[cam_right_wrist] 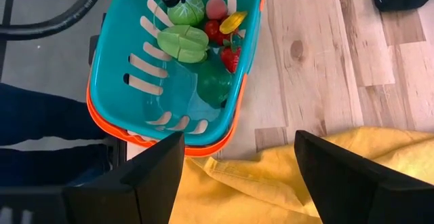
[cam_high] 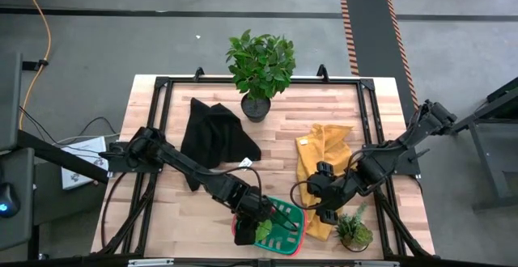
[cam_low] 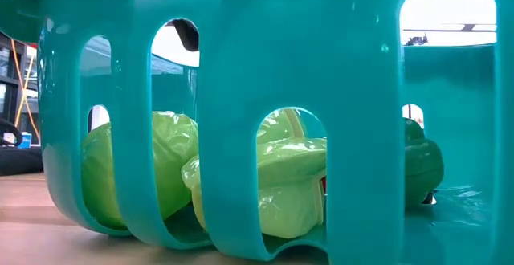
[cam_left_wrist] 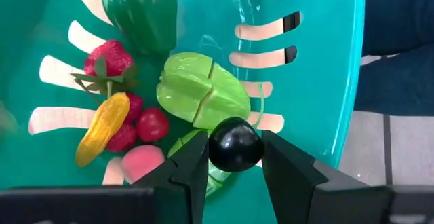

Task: Pick and placing Produce into tupperware
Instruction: Put the black cherry into the blue bin, then return to Home Position

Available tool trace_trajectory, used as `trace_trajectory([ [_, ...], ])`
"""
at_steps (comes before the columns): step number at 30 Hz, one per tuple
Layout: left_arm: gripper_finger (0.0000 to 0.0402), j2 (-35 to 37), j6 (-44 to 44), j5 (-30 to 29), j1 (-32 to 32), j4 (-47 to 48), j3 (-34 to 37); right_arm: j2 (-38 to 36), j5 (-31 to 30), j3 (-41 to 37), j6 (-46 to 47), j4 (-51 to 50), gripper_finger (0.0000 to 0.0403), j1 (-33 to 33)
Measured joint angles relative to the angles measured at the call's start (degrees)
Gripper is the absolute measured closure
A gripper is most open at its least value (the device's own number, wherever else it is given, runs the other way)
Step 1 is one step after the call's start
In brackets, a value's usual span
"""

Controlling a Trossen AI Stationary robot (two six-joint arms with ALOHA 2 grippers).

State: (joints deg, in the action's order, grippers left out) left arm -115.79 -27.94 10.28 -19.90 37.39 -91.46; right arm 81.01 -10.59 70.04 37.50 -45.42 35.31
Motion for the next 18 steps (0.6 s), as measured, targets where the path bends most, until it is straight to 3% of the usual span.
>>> trace_trajectory([
  [18, 0.0245, -0.02, -0.43, -0.46, 0.0, 0.02, 0.0, 0.0, 0.0, 0.0, -0.36, -0.01, 0.0133, 0.0],
])
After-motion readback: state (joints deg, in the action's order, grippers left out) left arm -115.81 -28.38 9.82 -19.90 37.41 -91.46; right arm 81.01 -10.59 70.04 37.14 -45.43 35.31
